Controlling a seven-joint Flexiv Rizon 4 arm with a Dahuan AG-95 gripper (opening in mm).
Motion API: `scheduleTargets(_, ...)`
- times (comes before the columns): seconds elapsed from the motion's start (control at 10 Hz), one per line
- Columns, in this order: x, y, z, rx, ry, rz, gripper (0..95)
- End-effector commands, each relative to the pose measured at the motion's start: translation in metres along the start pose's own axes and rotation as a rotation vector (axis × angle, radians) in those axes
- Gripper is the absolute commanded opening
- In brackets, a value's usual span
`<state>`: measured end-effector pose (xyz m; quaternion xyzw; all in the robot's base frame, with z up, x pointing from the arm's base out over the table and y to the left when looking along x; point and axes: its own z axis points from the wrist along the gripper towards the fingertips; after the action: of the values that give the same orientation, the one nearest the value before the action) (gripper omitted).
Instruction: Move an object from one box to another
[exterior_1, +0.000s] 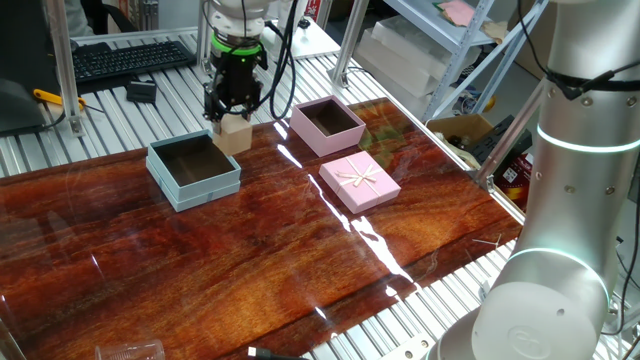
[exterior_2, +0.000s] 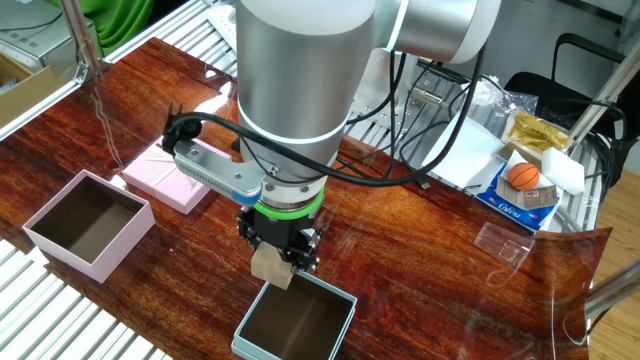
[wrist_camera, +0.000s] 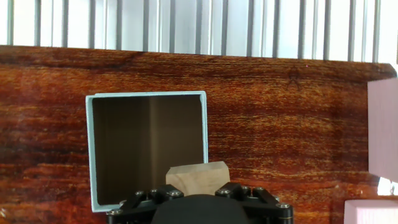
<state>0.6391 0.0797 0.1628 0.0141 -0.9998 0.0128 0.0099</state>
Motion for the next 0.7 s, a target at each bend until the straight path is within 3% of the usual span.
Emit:
scheduleTargets(0.1,0.003,0.006,-0.003,0.004,0.002,0.027,0.0)
scheduleTargets(0.7,0.01,0.031,0.007,-0.019,0.005,0.105,0.0)
